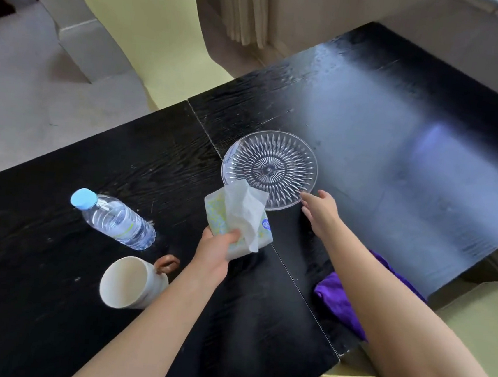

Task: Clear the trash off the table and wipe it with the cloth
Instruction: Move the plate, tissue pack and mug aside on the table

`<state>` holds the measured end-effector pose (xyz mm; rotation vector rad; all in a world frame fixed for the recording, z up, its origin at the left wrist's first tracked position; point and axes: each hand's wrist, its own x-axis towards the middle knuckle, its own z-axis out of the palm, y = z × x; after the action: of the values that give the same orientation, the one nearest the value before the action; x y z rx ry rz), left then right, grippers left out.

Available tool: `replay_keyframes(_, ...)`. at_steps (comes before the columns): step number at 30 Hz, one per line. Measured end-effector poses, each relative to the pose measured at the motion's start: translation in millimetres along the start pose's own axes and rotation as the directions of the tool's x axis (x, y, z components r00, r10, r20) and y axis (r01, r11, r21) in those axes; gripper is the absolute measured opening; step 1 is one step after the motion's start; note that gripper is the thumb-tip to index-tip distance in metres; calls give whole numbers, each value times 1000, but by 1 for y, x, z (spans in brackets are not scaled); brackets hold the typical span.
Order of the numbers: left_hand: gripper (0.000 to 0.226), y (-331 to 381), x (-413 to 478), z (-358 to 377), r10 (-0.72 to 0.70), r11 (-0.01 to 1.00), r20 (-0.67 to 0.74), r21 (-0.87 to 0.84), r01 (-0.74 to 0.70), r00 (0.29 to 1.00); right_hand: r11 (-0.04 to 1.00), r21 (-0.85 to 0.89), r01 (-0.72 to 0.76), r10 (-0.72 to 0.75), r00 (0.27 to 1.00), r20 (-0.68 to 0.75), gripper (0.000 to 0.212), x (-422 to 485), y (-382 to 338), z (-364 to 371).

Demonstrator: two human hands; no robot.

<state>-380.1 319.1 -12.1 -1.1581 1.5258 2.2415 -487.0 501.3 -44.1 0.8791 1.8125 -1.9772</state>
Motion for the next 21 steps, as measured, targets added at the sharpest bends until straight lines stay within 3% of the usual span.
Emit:
replay_keyframes(2, 55, -2, 0, 3, 18, 1000, 21, -10, -18, 1000, 989, -144, 39, -35, 999, 30, 59, -23, 6, 6)
replay_keyframes(5, 57, -4, -5, 13, 17, 999, 72, -43, -14, 997, 977, -208, 54, 17, 945, 326, 24, -72, 17, 15)
replay_keyframes(7, 55, -5, -10, 18, 8, 999, 112, -52, -2, 994, 969, -226, 94, 13, 903, 430, 24, -95, 21, 17)
replay_keyframes(13, 55, -10, -24, 13, 23, 999, 173, -51, -14, 985, 909, -318, 271, -148, 921, 361, 17, -97, 28, 9)
replay_keyframes(16, 53, -12, -32, 7, 53, 987, 159, 144, -76, 986, 893, -348, 285, -189, 939, 286, 20, -92, 38, 6)
replay_keyframes(17, 50, -11, -35, 3, 102, 937, 157, 317, -148, 982, 895, -350, 279, -190, 945, 266, 20, -90, 41, 4)
replay_keyframes(18, 47, -11, -36, -3, 172, 817, 167, 527, -235, 971, 902, -343, 262, -184, 953, 242, 20, -87, 44, 2)
replay_keyframes(19, 44, -11, -36, -10, 253, 628, 198, 712, -316, 947, 914, -328, 241, -175, 960, 217, 21, -84, 48, -2)
replay_keyframes(21, 43, -9, -34, -29, 365, 235, 297, 888, -395, 883, 928, -315, 200, -149, 973, 179, 22, -77, 55, -13)
